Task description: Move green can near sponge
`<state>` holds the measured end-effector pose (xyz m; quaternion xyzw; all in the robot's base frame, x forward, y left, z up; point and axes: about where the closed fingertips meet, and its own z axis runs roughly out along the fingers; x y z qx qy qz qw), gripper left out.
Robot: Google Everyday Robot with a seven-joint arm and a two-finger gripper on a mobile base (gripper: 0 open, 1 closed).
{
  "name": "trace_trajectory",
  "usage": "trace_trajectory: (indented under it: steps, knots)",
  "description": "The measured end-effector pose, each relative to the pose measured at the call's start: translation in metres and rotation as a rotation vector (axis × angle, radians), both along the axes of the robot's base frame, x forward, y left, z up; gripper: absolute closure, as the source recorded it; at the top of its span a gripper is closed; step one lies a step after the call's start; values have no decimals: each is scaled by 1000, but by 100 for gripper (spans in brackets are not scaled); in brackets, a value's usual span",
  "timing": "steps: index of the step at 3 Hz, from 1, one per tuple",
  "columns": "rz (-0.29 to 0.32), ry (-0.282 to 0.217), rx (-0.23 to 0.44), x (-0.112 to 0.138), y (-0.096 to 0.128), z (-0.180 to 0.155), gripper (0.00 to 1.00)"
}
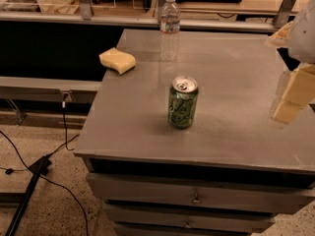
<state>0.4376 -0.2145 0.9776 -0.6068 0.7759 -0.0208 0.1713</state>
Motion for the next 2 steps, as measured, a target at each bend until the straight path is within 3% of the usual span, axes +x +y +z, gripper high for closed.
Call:
trace_trajectory:
  steps: [1, 2]
  knots:
    - [101, -51, 171, 5, 44, -21, 0]
    - [162, -142, 296, 29, 87, -30, 0]
